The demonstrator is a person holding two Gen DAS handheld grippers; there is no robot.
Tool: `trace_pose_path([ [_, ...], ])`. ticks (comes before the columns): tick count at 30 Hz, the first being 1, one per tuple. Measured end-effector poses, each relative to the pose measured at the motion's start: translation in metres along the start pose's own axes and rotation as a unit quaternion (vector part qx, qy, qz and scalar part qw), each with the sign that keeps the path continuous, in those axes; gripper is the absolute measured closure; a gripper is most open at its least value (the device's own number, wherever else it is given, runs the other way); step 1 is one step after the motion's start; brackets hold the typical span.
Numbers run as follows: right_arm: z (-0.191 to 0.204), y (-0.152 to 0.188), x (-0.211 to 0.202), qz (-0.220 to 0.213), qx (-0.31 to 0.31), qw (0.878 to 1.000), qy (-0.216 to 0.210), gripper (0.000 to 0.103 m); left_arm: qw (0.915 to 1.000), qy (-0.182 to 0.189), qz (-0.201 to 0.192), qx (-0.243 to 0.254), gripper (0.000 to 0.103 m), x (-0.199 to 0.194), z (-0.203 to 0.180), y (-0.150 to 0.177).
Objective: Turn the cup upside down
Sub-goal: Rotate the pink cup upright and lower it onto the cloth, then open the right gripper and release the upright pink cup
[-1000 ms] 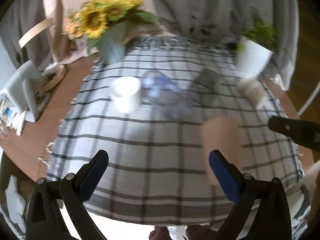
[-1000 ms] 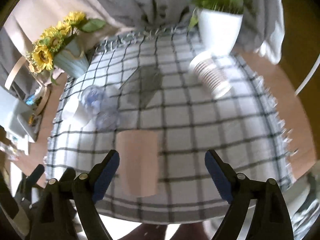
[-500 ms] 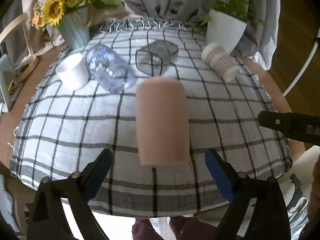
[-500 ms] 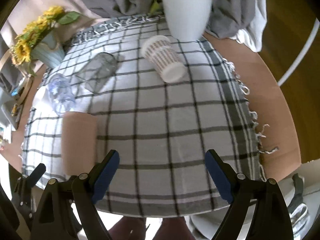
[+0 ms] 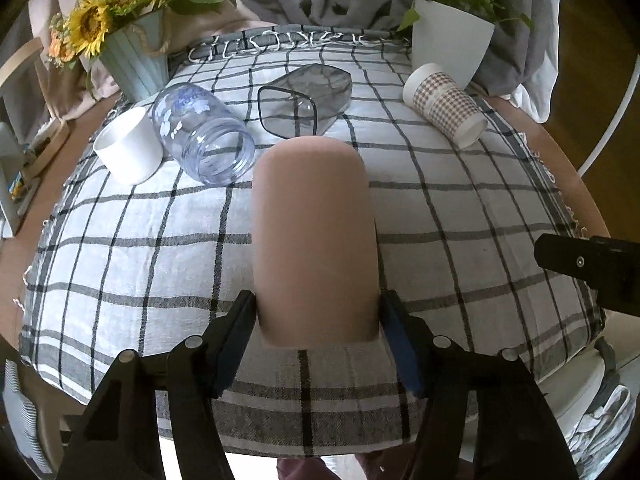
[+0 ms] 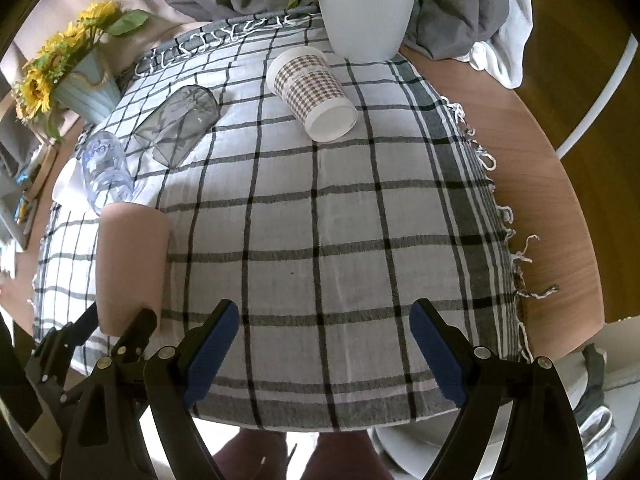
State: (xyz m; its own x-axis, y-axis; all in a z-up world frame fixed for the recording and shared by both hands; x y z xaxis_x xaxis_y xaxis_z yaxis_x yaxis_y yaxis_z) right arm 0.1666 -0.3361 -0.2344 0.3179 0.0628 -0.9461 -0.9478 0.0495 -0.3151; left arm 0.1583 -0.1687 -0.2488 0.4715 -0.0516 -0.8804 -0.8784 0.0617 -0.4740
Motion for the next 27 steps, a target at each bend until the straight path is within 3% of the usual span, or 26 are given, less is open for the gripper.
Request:
trace_pose_path([
  [13,0.011,-0.014,-0.008,-0.016,0.001,1.0,-0.023,0.016,0.9997,0.01,-0.022,0.005,0.041,-0.03,0.004,-0.026],
  [27,0.013,-0.04,-0.013,-0.032,0.033,0.998,-0.035,0.016,0.9985,0.026,-0.043,0.022,0.041,-0.027,0.006,-0.073],
])
Point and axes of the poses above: each gripper's, at about its wrist camera, not at the fingertips, and x roughly the way its jaws point, z to its left, y to its underside, the point moved 9 cm from there along x, roughly the way its jaws point, and after that the axes turned 2 degrees about z, right-handed, at the moved point
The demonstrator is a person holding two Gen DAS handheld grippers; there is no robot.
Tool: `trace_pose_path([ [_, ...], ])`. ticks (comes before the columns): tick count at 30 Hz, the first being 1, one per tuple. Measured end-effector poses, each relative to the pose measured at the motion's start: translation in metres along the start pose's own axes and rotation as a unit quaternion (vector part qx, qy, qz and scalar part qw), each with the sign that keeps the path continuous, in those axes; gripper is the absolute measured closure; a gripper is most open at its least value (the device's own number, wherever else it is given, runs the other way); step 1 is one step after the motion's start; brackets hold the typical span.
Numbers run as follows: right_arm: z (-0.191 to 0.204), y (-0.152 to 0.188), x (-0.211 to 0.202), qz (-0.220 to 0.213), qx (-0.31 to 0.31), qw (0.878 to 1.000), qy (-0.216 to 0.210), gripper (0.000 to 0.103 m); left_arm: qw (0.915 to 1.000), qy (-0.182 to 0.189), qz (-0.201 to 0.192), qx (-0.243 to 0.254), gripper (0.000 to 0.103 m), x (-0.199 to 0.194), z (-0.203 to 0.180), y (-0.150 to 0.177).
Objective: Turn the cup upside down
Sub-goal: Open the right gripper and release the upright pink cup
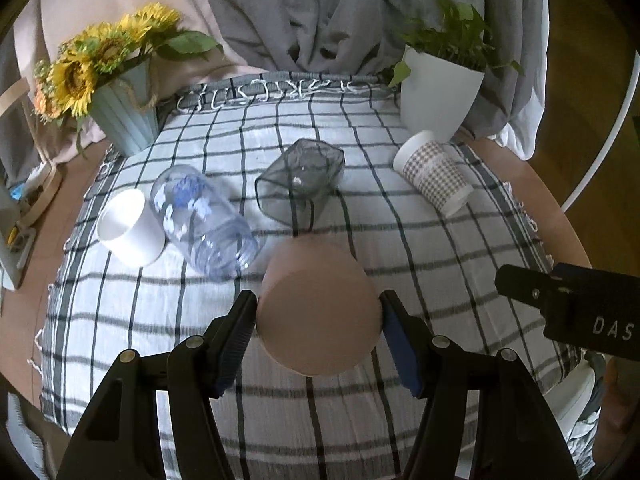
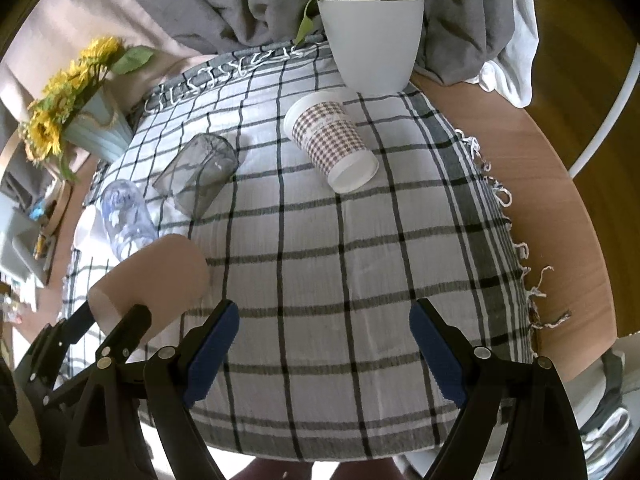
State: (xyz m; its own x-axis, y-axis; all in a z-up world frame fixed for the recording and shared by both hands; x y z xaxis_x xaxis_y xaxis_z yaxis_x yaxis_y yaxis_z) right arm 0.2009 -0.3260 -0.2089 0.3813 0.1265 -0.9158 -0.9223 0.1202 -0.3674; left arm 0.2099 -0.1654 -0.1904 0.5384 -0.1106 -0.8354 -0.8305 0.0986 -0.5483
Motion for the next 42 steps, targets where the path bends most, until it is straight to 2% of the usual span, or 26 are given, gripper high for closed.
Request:
trace_pose_path([
  [27,0.001,-0.029,0.013,0.002,0.035,0.999,0.019,0.016,0.9996,0.027,0.006,0.008,0.041,0.03,0.006,-0.041],
  [30,-0.002,-0.029,0.016,0.01,0.042,0.999,0.023,0.01,0.9996,0.025,0.006,0.011,0.041,0.031,0.006,-0.043],
  [36,-0.002,-0.032,0.014,-0.006,0.038,0.999,0.039,0.006,0.9995,0.022,0.007,0.023,0.041,0.034,0.005,-0.044],
  [39,0.003,-0.033,0.013,-0.008,0.025,0.999,0.04,0.006,0.9995,0.022,0.008,0.022,0.039,0.034,0.005,-0.044],
  [42,0.004,-0.033,0.014,-0.005,0.02,0.999,0.041,0.006,0.9995,0.023,0.008,0.019,0.03,0.035,0.006,-0.044],
])
Point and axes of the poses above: each gripper's, at about its wrist camera, not at the fingertips, and x roughly the way its jaws point, z to its left, y to its underside, the point moved 9 cm from there along x, roughly the way its jaws point, and after that the axes turned 2 degrees about z, right-handed, at the moved point
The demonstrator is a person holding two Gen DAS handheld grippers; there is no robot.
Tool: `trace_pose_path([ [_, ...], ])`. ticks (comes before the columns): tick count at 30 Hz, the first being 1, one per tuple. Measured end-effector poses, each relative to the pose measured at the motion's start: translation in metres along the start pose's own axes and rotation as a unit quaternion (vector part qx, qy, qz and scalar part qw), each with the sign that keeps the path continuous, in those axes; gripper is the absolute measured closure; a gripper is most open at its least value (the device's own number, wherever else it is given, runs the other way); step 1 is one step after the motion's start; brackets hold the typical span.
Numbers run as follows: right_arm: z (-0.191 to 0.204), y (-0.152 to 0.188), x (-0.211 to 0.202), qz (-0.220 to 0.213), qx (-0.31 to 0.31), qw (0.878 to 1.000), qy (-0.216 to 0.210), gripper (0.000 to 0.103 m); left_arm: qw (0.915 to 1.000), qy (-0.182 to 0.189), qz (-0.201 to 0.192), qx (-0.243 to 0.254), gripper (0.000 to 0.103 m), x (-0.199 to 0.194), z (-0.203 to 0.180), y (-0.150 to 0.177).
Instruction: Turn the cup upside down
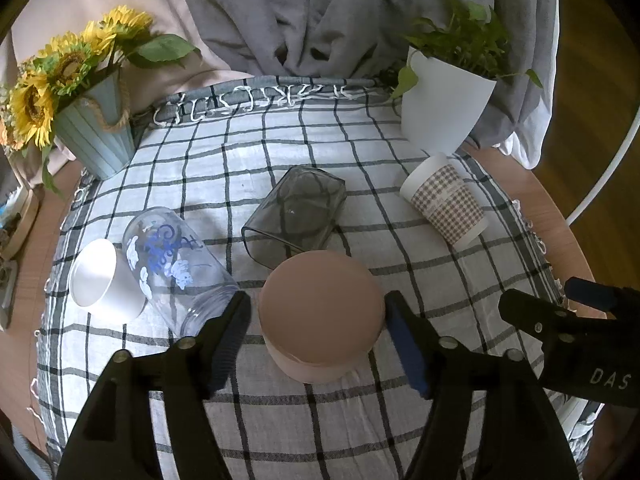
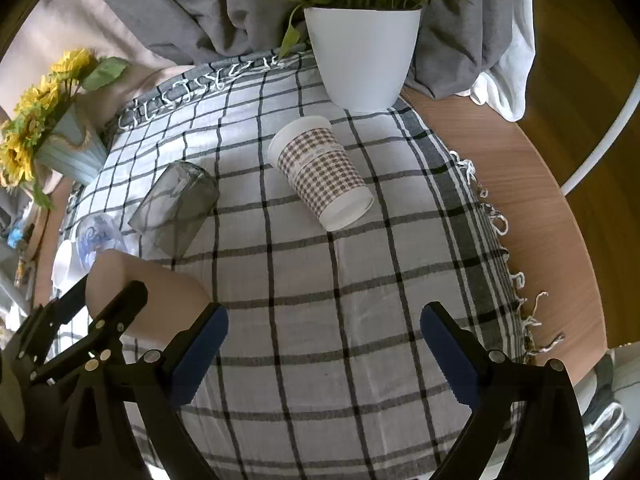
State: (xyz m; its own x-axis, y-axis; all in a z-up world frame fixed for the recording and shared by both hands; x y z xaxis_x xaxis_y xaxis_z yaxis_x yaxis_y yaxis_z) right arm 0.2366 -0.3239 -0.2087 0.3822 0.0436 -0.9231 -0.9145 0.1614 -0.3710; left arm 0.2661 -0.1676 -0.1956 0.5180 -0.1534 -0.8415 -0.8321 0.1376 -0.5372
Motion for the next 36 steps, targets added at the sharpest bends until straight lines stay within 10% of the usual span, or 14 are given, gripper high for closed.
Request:
trace_pose_path([
  [16,-0.016,0.0,-0.011,-0.02,0.009,1.0,-0.017,0.006,0.9992,-0.021,-0.02,-0.029,0.013,-0.023,-0.011,0.005],
  [36,0.004,0.039,-0.121,-0.144,-0.055,0.987,-0.043,0.006,0.9875,-0.091,-0.098,-0.084,0.001,-0.15,0.013,0.075],
])
Point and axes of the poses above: each gripper's, at about its wrist camera, not at the fingertips, and x roughly the way its jaws point, z to its left, y to its underside, the point moved 9 cm from there along x, roughly the way its jaws point, and after that the axes turned 2 degrees about z, right-handed, at the moved point
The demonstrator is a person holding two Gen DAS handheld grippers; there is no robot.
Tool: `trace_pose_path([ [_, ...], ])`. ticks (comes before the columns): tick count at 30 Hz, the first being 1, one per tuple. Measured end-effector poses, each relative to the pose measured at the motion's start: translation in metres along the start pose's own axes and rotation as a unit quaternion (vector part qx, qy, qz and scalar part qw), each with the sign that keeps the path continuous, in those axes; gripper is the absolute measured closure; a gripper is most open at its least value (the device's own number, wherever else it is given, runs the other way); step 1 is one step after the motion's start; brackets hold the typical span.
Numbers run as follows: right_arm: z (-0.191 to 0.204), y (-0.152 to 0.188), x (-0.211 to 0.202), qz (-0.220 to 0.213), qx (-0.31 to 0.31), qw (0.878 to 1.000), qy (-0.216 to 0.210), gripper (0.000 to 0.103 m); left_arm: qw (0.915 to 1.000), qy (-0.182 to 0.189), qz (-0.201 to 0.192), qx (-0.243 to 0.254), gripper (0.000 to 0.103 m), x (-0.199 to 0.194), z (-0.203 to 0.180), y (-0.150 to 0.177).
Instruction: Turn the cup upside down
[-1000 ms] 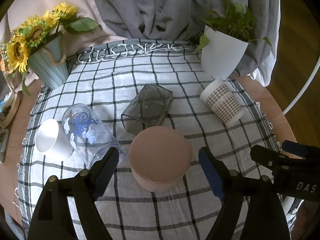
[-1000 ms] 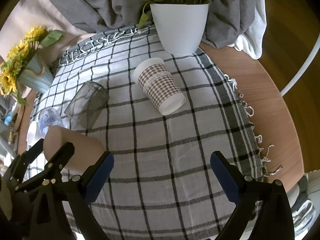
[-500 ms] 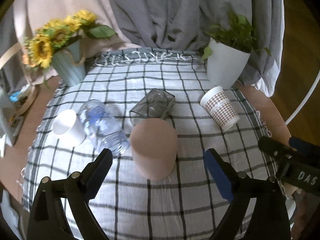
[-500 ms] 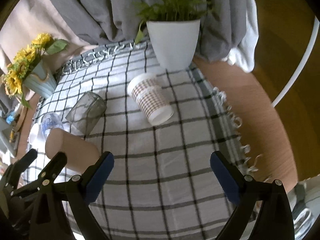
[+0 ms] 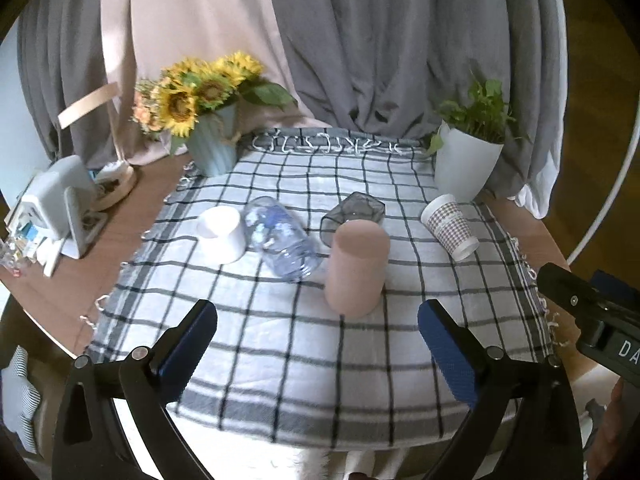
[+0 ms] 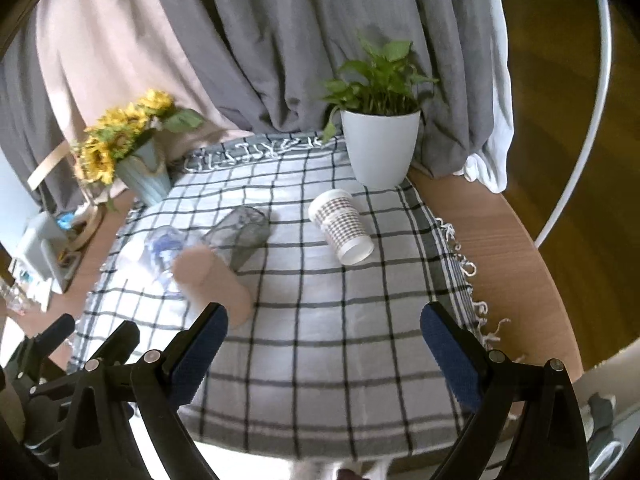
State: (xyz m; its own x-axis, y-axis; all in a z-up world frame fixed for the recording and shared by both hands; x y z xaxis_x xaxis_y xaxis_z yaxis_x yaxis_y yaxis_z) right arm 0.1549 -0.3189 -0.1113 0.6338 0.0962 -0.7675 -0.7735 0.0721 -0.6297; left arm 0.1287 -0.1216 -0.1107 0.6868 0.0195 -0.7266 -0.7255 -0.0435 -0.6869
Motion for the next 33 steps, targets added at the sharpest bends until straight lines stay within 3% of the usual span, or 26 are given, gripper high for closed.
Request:
trace_pose_path([
  [12,0.045,0.062,-0.084,-0.038,0.036,0.998,0.027,0.006,0.999,-0.011,-0.03,0.031,0.001,-0.082,0.058,0.034],
  [17,0.062,0.082,-0.116,-0.056,0.046,0.997,0.041,0.006,0.9989,0.005,-0.039,0.027,0.001,-0.109,0.074,0.045],
  [33,0.085,0.101,-0.157,-0.071,0.03,0.996,0.038,0.006,0.9989,0.022,-0.041,0.007,0.0,-0.139,0.083,0.055],
])
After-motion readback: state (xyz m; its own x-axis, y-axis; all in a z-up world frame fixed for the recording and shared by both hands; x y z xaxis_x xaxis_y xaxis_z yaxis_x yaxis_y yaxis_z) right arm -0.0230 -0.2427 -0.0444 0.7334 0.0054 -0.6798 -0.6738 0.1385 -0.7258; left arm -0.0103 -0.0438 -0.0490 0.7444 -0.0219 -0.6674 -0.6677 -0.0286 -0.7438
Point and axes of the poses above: each gripper's, at about its wrist camera, not at the fingertips, and x roughly the way its jaws point, z to its left, y to its underside, the point moved 9 cm from there along x, roughly the way its jaws point, and after that the axes turned 2 degrees about z, right-handed, at the moved point
